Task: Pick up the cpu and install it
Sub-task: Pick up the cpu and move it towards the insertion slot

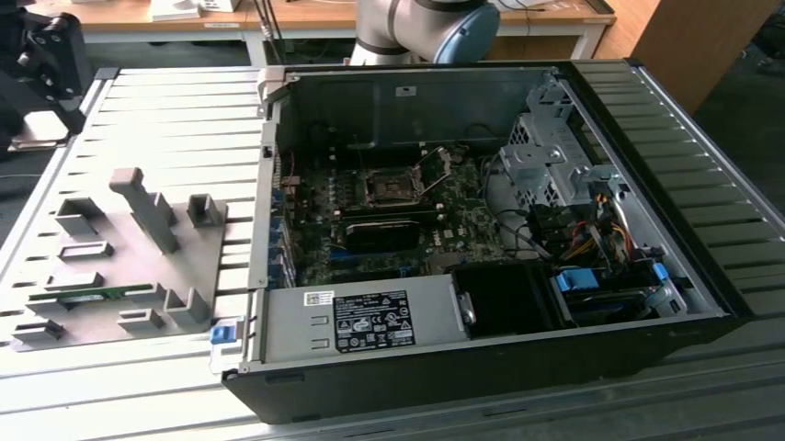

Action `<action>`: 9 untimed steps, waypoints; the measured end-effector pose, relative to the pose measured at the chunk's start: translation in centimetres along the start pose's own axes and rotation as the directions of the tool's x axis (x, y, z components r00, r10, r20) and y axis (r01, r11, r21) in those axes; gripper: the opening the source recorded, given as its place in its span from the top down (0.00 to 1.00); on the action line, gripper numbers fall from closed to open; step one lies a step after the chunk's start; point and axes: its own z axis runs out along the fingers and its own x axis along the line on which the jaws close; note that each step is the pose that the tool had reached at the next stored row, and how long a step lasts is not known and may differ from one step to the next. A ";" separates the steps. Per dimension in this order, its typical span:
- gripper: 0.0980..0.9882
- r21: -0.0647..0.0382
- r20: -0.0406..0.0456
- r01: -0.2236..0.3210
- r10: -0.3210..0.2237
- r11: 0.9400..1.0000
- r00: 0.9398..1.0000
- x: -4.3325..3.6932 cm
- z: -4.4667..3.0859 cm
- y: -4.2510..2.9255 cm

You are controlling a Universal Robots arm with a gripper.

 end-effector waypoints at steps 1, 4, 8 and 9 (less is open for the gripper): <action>0.51 0.000 0.000 0.000 0.000 1.000 1.000 -0.20 0.00 0.00; 0.51 0.000 0.000 0.000 0.000 1.000 1.000 -0.78 -0.02 -0.01; 0.51 0.000 0.000 0.000 0.000 1.000 1.000 -1.59 -0.04 -0.01; 0.51 0.000 0.000 0.000 0.000 1.000 1.000 -1.78 -0.04 -0.01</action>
